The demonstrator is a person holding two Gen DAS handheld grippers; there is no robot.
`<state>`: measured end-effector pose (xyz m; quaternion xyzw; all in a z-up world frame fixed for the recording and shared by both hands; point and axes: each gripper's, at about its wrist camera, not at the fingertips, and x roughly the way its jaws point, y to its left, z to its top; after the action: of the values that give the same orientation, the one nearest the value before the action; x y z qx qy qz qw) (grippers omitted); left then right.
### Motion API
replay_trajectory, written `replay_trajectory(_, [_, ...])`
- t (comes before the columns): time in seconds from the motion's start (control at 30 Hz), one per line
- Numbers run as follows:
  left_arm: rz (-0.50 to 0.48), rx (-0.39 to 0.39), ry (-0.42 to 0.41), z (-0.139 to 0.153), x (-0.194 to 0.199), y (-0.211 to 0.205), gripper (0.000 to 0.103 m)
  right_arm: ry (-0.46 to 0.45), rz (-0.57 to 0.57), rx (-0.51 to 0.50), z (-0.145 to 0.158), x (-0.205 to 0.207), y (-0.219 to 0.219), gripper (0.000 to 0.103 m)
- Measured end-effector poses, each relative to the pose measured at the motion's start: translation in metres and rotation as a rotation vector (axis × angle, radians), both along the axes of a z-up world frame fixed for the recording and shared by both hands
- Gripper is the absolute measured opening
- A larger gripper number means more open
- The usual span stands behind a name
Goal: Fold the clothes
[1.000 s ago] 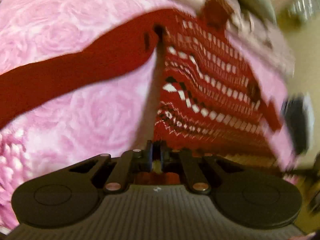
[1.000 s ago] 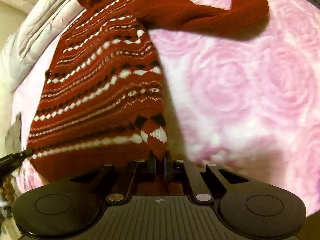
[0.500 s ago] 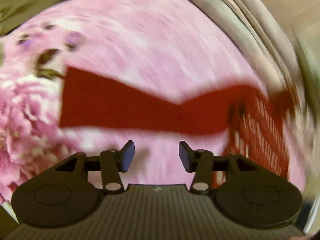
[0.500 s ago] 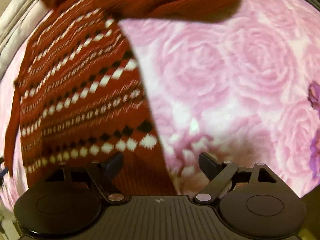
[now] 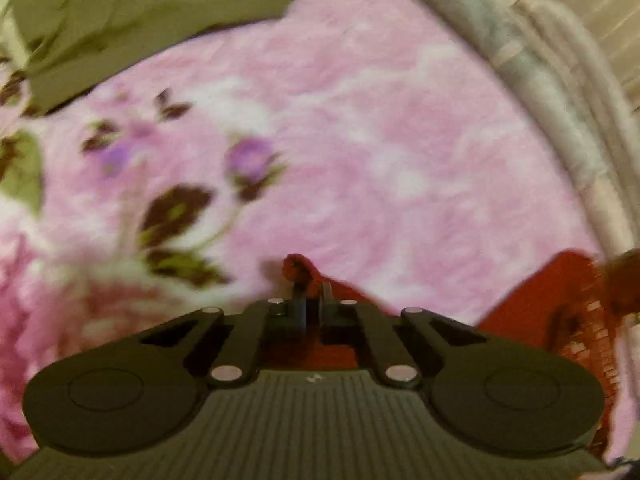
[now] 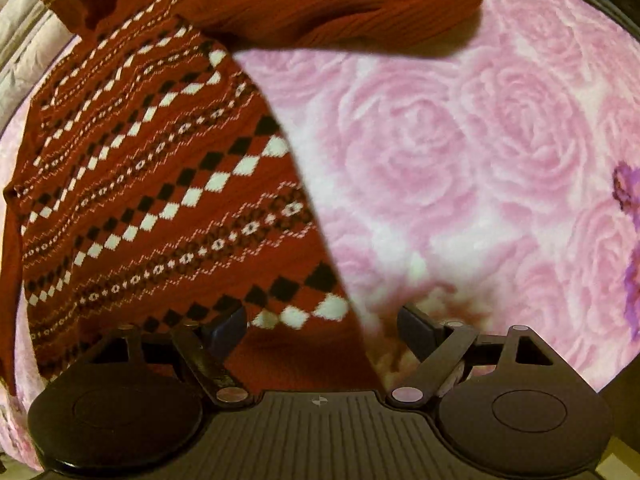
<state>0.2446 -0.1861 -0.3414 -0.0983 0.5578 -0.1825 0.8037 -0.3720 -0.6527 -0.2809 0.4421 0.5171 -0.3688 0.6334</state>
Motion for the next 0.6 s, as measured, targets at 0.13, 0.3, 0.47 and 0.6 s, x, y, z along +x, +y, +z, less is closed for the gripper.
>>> replay_trajectory(0.13, [-0.053, -0.207, -0.266, 0.077, 0.011, -0.001, 0.002, 0.017, 0.017, -0.019, 0.005, 0.015, 0.001, 0.085])
replay_trajectory(0.3, [-0.108, -0.055, -0.512, 0.134, 0.033, 0.018, 0.005, 0.016, 0.002, -0.039, 0.011, 0.032, -0.001, 0.085])
replay_trajectory(0.47, [0.044, 0.153, -0.287, 0.052, 0.069, 0.024, 0.014, 0.005, -0.026, -0.013, 0.004, 0.050, 0.000, 0.085])
replay_trajectory(0.6, [0.129, 0.192, -0.156, 0.009, 0.053, 0.018, 0.014, 0.018, 0.014, -0.058, 0.009, 0.048, 0.002, 0.085])
